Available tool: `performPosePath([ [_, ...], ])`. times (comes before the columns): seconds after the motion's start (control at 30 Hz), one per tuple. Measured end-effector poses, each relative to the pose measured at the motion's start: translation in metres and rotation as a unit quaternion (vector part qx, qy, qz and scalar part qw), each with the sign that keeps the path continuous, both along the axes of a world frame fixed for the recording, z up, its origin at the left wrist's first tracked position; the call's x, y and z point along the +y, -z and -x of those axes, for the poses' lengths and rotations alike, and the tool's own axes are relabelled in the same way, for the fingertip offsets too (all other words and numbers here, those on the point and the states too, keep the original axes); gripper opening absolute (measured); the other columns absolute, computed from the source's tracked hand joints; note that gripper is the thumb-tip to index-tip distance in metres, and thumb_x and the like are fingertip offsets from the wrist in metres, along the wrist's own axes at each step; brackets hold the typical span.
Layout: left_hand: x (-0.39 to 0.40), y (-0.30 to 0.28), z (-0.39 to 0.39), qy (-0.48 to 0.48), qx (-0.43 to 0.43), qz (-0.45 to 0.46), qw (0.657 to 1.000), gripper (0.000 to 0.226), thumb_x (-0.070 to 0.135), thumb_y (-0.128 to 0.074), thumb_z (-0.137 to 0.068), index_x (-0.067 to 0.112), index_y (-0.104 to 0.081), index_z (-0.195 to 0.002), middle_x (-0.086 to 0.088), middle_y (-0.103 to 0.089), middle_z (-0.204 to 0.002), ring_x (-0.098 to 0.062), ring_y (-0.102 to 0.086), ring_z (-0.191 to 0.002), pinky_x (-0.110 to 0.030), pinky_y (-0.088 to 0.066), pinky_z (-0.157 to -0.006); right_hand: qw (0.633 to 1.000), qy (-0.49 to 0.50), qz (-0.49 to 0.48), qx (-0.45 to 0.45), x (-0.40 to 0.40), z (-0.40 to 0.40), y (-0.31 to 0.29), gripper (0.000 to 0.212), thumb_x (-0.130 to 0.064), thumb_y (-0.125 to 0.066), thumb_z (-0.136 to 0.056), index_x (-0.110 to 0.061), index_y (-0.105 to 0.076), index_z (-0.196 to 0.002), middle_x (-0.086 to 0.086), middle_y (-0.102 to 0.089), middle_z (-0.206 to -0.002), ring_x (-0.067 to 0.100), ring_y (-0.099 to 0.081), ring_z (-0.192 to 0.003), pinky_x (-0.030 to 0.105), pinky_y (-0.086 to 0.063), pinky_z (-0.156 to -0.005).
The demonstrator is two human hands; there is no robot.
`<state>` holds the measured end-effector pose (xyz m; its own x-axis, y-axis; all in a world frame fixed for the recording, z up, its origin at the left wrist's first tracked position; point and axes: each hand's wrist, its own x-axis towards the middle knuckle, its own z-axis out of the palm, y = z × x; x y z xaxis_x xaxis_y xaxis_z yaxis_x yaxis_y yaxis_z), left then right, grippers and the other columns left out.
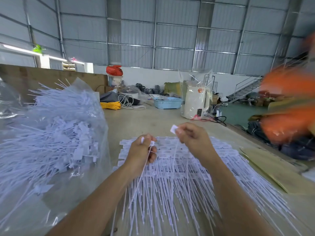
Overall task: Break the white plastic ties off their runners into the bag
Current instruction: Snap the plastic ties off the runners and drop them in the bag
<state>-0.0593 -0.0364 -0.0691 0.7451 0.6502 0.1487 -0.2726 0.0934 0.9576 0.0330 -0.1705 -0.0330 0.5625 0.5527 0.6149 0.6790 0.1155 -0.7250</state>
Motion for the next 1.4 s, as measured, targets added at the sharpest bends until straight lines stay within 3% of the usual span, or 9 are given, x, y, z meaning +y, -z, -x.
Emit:
performPosePath([
  [0.17, -0.018, -0.005, -0.006, 0.052, 0.03, -0.018, 0.998, 0.061, 0.055, -0.032, -0.097, 0.015, -0.069, -0.068, -0.002, -0.06, -0.052, -0.011, -0.052, -0.039, -0.018, -0.041, -0.043, 0.991, -0.072, 0.114, -0.016, 0.013, 0.007, 0.01, 0.009, 0.001, -0.056, -0.089, 0.0, -0.061, -0.097, 0.002, -0.057, -0.073, 0.009, -0.052, -0.062, 0.022, -0.045, -0.063],
  [0.3, -0.018, 0.002, -0.003, 0.008, 0.026, -0.139, 0.99, 0.041, 0.038, -0.045, -0.098, 0.003, -0.064, -0.089, -0.005, -0.061, -0.058, -0.009, -0.052, -0.042, -0.02, -0.039, -0.043, 0.987, -0.094, 0.127, 0.032, 0.016, 0.007, 0.017, 0.019, -0.002, -0.06, -0.088, -0.005, -0.055, -0.106, 0.013, -0.056, -0.084, 0.027, -0.061, -0.07, 0.041, -0.054, -0.072],
  [0.4, -0.013, 0.001, -0.002, -0.051, 0.012, -0.17, 0.984, 0.032, 0.028, -0.047, -0.099, 0.005, -0.057, -0.079, -0.004, -0.056, -0.05, -0.009, -0.048, -0.039, -0.019, -0.036, -0.042, 0.989, -0.074, 0.126, 0.03, 0.016, 0.007, 0.017, 0.005, -0.004, -0.061, -0.088, -0.007, -0.057, -0.091, 0.009, -0.057, -0.083, 0.025, -0.06, -0.069, 0.039, -0.055, -0.066],
  [0.57, -0.012, -0.001, 0.002, -0.043, 0.017, -0.162, 0.986, 0.034, 0.03, -0.047, -0.099, 0.004, -0.053, -0.077, 0.002, -0.045, -0.042, -0.012, -0.038, -0.035, -0.019, -0.03, -0.037, 0.979, -0.085, 0.184, -0.025, 0.016, 0.01, 0.019, 0.023, -0.011, -0.055, -0.094, 0.001, -0.06, -0.075, 0.012, -0.056, -0.064, 0.007, -0.049, -0.049, 0.02, -0.042, -0.052],
  [0.87, -0.011, -0.008, 0.004, 0.017, 0.042, -0.083, 0.995, 0.029, 0.02, -0.046, -0.1, 0.008, -0.047, -0.074, 0.008, -0.034, -0.039, -0.007, -0.024, -0.03, -0.013, -0.021, -0.035, 0.967, 0.041, 0.151, -0.202, 0.017, -0.002, 0.024, 0.018, -0.005, -0.058, -0.089, 0.006, -0.058, -0.074, 0.008, -0.049, -0.067, 0.02, -0.045, -0.064, 0.03, -0.033, -0.06],
  [1.0, -0.002, -0.007, 0.006, 0.036, 0.028, -0.047, 0.998, 0.03, 0.022, -0.049, -0.098, 0.008, -0.051, -0.072, 0.007, -0.03, -0.043, -0.008, -0.021, -0.032, -0.012, -0.021, -0.036, 0.983, 0.181, 0.04, -0.014, -0.008, -0.029, 0.016, 0.028, -0.014, -0.053, -0.094, 0.003, -0.05, -0.073, 0.01, -0.044, -0.065, 0.018, -0.04, -0.059, 0.032, -0.037, -0.058],
  [1.13, -0.001, -0.003, 0.004, 0.044, -0.005, -0.006, 0.999, 0.034, 0.04, -0.049, -0.095, 0.009, -0.054, -0.08, 0.001, -0.042, -0.049, -0.01, -0.033, -0.034, -0.016, -0.028, -0.036, 0.938, -0.02, -0.172, 0.3, -0.013, -0.021, -0.004, 0.03, -0.016, -0.054, -0.094, -0.01, -0.047, -0.065, 0.002, -0.035, -0.057, 0.011, -0.028, -0.046, 0.022, -0.028, -0.044],
  [1.27, -0.012, -0.007, -0.002, 0.072, 0.002, 0.0, 0.997, 0.06, 0.061, -0.034, -0.09, 0.008, -0.061, -0.08, -0.002, -0.053, -0.048, -0.013, -0.043, -0.034, -0.018, -0.031, -0.039, 0.975, -0.098, -0.032, 0.194, 0.012, 0.012, 0.003, 0.028, -0.012, -0.057, -0.092, -0.007, -0.051, -0.065, 0.0, -0.035, -0.05, 0.012, -0.031, -0.041, 0.021, -0.03, -0.041],
  [1.4, -0.022, -0.011, -0.001, 0.133, 0.013, -0.054, 0.99, 0.069, 0.069, -0.033, -0.079, 0.009, -0.064, -0.09, -0.009, -0.054, -0.063, -0.014, -0.047, -0.048, -0.022, -0.038, -0.047, 0.995, -0.042, -0.043, 0.084, 0.029, 0.028, 0.012, 0.02, -0.002, -0.057, -0.09, -0.007, -0.061, -0.071, -0.001, -0.055, -0.05, 0.015, -0.051, -0.039, 0.02, -0.041, -0.04],
])
